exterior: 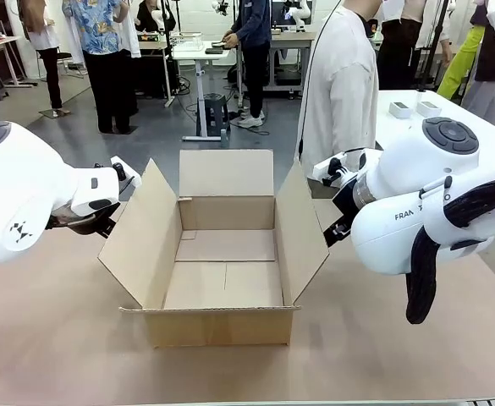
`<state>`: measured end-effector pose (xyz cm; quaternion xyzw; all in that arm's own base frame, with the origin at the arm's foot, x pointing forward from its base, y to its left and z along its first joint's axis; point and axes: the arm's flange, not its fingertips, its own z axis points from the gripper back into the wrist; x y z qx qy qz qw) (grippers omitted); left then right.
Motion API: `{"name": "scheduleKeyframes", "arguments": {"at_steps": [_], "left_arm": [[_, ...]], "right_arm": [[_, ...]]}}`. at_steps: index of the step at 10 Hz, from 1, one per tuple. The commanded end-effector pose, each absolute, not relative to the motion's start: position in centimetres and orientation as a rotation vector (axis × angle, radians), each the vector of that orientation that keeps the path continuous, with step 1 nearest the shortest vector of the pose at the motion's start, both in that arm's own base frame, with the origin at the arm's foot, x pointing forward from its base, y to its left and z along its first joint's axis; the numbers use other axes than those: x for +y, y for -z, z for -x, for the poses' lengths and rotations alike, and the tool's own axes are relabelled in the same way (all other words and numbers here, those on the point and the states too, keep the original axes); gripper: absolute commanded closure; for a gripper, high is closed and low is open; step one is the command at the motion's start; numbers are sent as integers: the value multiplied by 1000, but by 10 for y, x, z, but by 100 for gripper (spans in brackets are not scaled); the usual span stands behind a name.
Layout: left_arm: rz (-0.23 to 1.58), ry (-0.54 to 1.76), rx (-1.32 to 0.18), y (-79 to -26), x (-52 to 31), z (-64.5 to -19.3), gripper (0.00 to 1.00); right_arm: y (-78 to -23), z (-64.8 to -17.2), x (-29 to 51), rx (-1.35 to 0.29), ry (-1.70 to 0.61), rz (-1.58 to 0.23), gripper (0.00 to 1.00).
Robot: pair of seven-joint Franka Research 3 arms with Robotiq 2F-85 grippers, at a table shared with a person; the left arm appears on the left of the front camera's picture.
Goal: Wrap the clocks to prevent damage.
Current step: Open the side flaps of the Package Box.
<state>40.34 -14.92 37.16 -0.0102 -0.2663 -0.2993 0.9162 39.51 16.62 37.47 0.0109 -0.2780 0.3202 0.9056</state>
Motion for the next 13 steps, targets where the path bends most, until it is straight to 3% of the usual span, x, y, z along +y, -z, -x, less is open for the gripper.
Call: {"name": "scheduleKeyframes", "arguments": {"at_steps": [1,8,13], "left_arm": [[21,616,-548,-372,-149,-403,0],[-17,661,-537,-382,-140,-411,0],[-111,746,-644,-523,-32,-367,0]], "right_arm": [[-375,-395,166,-574,-661,-23,0],[-388,-399,161,-551,-658,-32,0],[-543,-345,122,-547,-705,47,0]]}}
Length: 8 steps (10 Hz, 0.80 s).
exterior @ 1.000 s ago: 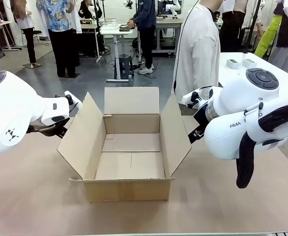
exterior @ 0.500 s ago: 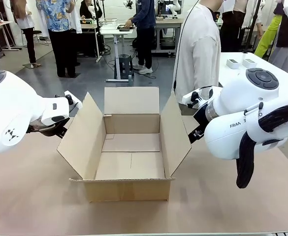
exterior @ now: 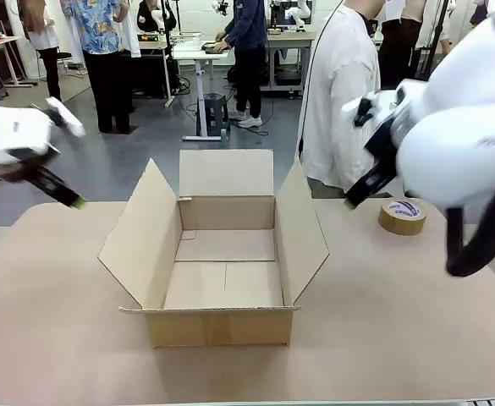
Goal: Wrap the clocks to prevent damage.
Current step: Open the side flaps of the Package Box.
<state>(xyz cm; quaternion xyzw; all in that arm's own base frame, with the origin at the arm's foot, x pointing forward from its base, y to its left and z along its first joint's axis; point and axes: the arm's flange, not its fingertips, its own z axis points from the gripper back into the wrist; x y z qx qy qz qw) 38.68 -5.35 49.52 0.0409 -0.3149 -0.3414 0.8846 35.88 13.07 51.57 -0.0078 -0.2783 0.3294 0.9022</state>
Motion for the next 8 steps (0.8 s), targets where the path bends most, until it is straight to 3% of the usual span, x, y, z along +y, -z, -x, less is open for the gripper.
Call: {"name": "scheduleKeyframes", "arguments": {"at_steps": [1,4,5,8], "left_arm": [[-134,775,-657,-541,-18,-342,0],[-120,807,-667,-606,-5,-314,0],[-102,726,-626,-617,-8,-311,0],[-125,786,-687,-595,-4,-310,0]], "right_arm": [[-569,-326,118,-525,-725,81,0],[-643,-283,112,-586,-685,101,0],[-645,-282,112,-552,-651,117,0],[-637,-282,109,-578,-700,78,0]]}}
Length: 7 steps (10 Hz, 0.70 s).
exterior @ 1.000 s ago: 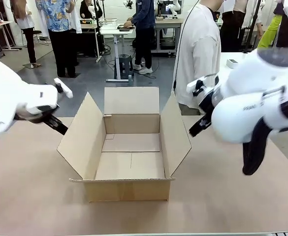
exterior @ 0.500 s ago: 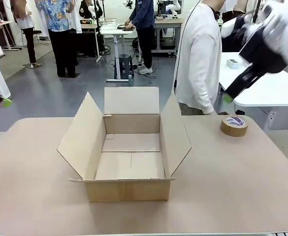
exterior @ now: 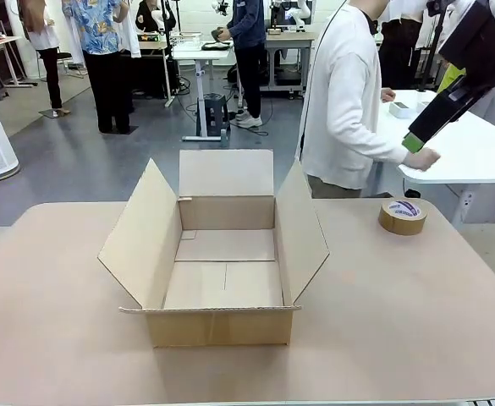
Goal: Wrap the clocks to prevent damage.
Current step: Open the side flaps of the Package Box.
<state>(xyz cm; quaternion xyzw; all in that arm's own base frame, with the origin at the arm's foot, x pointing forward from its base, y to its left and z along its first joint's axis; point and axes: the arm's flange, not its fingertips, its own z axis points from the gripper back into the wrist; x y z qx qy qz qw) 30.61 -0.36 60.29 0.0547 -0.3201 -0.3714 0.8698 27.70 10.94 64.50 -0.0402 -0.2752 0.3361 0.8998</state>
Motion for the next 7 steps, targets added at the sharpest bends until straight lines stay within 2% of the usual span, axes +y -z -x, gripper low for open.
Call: {"name": "scheduleKeyframes", "arguments": {"at_steps": [1,3,5,7], "left_arm": [[-115,775,-670,-609,-2,-305,0],[-32,1001,-600,-597,-14,-326,0],[227,1252,-610,-608,-17,-343,0],[231,1264,-626,-608,1,-348,0]], "right_arm": [[-650,-275,109,-578,-695,84,0],[-636,-297,93,-612,-992,-170,0],[-644,-315,64,-633,-1084,-376,0],[-645,-319,23,-647,-1010,-337,0]]}}
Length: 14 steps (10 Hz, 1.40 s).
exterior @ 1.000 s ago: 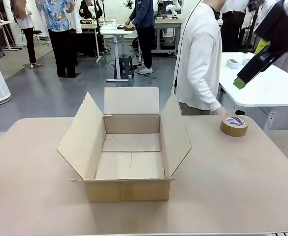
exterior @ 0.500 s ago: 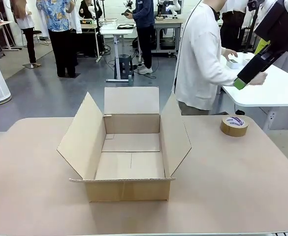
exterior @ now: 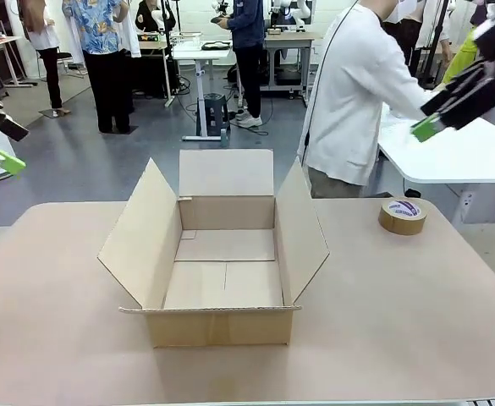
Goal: Wrap the clocks to prevent damage.
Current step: Open the side flaps of the Package Box.
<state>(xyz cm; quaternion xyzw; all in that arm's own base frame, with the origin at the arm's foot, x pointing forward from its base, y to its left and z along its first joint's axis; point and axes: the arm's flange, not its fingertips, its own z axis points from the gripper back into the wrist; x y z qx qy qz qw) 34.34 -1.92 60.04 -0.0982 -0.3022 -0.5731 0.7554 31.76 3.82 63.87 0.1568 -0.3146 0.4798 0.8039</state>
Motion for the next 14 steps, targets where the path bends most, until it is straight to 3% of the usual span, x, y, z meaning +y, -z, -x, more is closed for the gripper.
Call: {"name": "scheduleKeyframes", "arguments": {"at_steps": [1,5,10,12,14], "left_arm": [[259,1292,-664,-616,19,-352,0],[550,1289,-768,-621,70,-341,0],[580,1210,-822,-632,44,-314,0],[469,1160,-795,-631,34,-310,0],[567,1215,-816,-636,44,-319,0]], "right_arm": [[-649,-312,7,-699,-1005,-333,0],[-646,-291,-41,-799,-999,-414,0],[-647,-281,-52,-778,-1021,-407,0],[-646,-282,-48,-748,-1027,-380,0],[-651,-281,-52,-769,-1006,-395,0]]}}
